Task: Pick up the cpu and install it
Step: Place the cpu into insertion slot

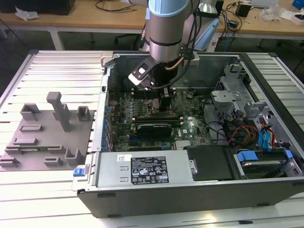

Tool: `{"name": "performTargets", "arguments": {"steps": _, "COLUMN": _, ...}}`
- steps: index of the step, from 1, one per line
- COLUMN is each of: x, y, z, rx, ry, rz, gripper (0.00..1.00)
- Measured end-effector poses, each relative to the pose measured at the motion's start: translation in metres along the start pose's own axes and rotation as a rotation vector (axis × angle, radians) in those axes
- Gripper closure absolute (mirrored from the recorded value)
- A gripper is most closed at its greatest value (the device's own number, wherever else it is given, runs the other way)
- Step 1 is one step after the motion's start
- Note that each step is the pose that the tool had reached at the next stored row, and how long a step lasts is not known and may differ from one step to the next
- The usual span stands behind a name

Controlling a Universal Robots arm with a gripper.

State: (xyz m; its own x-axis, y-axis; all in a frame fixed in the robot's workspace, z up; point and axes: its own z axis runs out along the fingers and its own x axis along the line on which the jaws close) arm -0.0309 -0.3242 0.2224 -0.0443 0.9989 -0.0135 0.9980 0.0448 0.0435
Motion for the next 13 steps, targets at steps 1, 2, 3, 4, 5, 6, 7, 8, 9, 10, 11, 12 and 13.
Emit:
{"name": "performTargets", "arguments": {"steps": 1, "x": 0.0003, "y": 0.0, "z": 0.0004, "rx": 0.0002, "ry": 0.0006, "rz": 0.0, "gripper": 0.45}}
{"name": "performTargets", "arguments": {"steps": 2, "x": 0.0007, "y": -0.0001, "z": 0.0007, "rx": 0.0003, "ry": 0.0011, "rz": 0.0, "gripper": 0.45}}
{"name": "performTargets", "arguments": {"steps": 3, "x": 0.0014, "y": -0.0001, "z": 0.001, "rx": 0.0005, "ry": 0.0017, "rz": 0.0, "gripper": 0.45}}
{"name": "performTargets", "arguments": {"steps": 4, "x": 0.002, "y": 0.0, "z": 0.0014, "rx": 0.0008, "ry": 0.0022, "rz": 0.0, "gripper": 0.45}}
{"name": "performTargets", "arguments": {"steps": 5, "x": 0.0023, "y": 0.0, "z": 0.0025, "rx": 0.0014, "ry": 0.0022, "rz": 0.0, "gripper": 0.45}}
{"name": "performTargets", "arguments": {"steps": 6, "x": 0.0026, "y": -0.0001, "z": 0.0041, "rx": 0.0019, "ry": 0.0023, "rz": 0.0, "gripper": 0.45}}
{"name": "performTargets", "arguments": {"steps": 7, "x": 0.0029, "y": -0.0002, "z": 0.0053, "rx": 0.002, "ry": 0.0023, "rz": 0.0, "gripper": 0.45}}
{"name": "performTargets", "arguments": {"steps": 8, "x": 0.0031, "y": -0.0002, "z": 0.0062, "rx": 0.0021, "ry": 0.0023, "rz": 0.0, "gripper": 0.45}}
{"name": "performTargets", "arguments": {"steps": 9, "x": 0.0035, "y": -0.0002, "z": 0.0077, "rx": 0.002, "ry": 0.0028, "rz": 0.0, "gripper": 0.45}}
{"name": "performTargets", "arguments": {"steps": 10, "x": 0.0038, "y": -0.0003, "z": 0.0099, "rx": 0.002, "ry": 0.0037, "rz": 0.0, "gripper": 0.45}}
{"name": "performTargets", "arguments": {"steps": 11, "x": 0.0042, "y": -0.0004, "z": 0.0128, "rx": 0.002, "ry": 0.0042, "rz": 0.0, "gripper": 0.45}}
{"name": "performTargets", "arguments": {"steps": 12, "x": 0.0043, "y": -0.0005, "z": 0.0154, "rx": 0.0022, "ry": 0.0045, "rz": 0.0, "gripper": 0.45}}
{"name": "performTargets", "arguments": {"steps": 13, "x": 0.0043, "y": -0.0006, "z": 0.0168, "rx": 0.0022, "ry": 0.0053, "rz": 0.0, "gripper": 0.45}}
